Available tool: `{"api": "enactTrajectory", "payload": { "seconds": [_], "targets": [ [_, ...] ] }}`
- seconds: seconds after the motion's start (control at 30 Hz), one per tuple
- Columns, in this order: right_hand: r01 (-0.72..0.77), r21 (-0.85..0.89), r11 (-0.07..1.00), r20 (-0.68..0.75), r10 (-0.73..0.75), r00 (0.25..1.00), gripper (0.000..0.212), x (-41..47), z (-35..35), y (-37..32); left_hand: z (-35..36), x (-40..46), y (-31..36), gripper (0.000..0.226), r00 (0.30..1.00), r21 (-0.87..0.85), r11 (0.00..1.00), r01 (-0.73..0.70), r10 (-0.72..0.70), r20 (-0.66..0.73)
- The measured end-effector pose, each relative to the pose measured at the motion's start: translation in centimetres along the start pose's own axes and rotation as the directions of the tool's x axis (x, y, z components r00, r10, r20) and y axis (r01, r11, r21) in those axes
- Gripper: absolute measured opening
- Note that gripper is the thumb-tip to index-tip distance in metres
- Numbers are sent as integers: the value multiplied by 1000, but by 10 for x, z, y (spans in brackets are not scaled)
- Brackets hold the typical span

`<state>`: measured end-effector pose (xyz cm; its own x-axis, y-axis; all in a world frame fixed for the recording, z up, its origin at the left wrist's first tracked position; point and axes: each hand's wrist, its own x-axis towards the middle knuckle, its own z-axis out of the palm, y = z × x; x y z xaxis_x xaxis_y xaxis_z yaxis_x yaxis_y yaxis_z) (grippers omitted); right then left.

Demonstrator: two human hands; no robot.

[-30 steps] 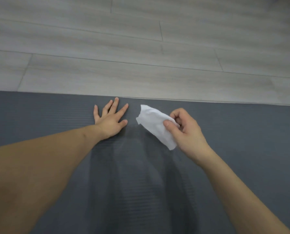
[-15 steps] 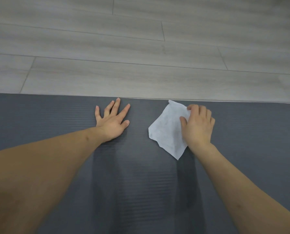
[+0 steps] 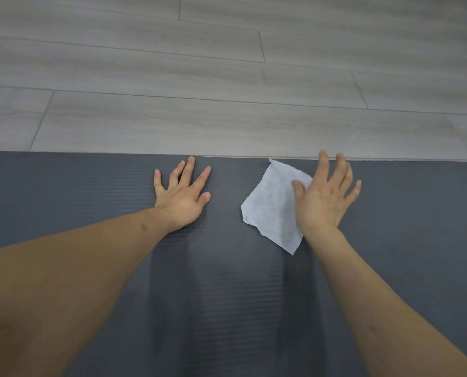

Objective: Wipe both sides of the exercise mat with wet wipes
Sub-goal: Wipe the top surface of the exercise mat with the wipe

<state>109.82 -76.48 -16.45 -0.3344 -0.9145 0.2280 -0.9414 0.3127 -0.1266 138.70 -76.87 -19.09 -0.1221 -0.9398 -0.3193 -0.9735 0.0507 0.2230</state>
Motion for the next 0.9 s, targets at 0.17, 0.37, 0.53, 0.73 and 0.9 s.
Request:
{"api": "enactTrajectory", "payload": {
  "seconds": [0.17, 0.37, 0.53, 0.73, 0.9],
  "targets": [
    [-51, 3, 999, 18, 51, 999, 76, 22, -3, 10, 0, 0, 0, 61, 1000, 3, 1000, -5, 5, 0],
    [285, 153, 946, 90, -301, 949, 52, -10, 9, -35, 0, -1, 1, 60, 1000, 16, 1000, 1, -1, -6],
    [110, 75, 991, 382, -131, 915, 67, -39, 37, -47, 1, -1, -1, 60, 1000, 16, 1000, -7, 8, -17],
    [81, 41, 996, 421, -91, 902, 65, -48, 21, 7, -9, -5, -3, 63, 998, -110, 993, -41, 45, 35],
    [108, 8, 994, 445, -101, 890, 62, -44, 18, -5, -13, -37, -59, 46, 961, -187, 980, -74, 20, -276]
  ]
}}
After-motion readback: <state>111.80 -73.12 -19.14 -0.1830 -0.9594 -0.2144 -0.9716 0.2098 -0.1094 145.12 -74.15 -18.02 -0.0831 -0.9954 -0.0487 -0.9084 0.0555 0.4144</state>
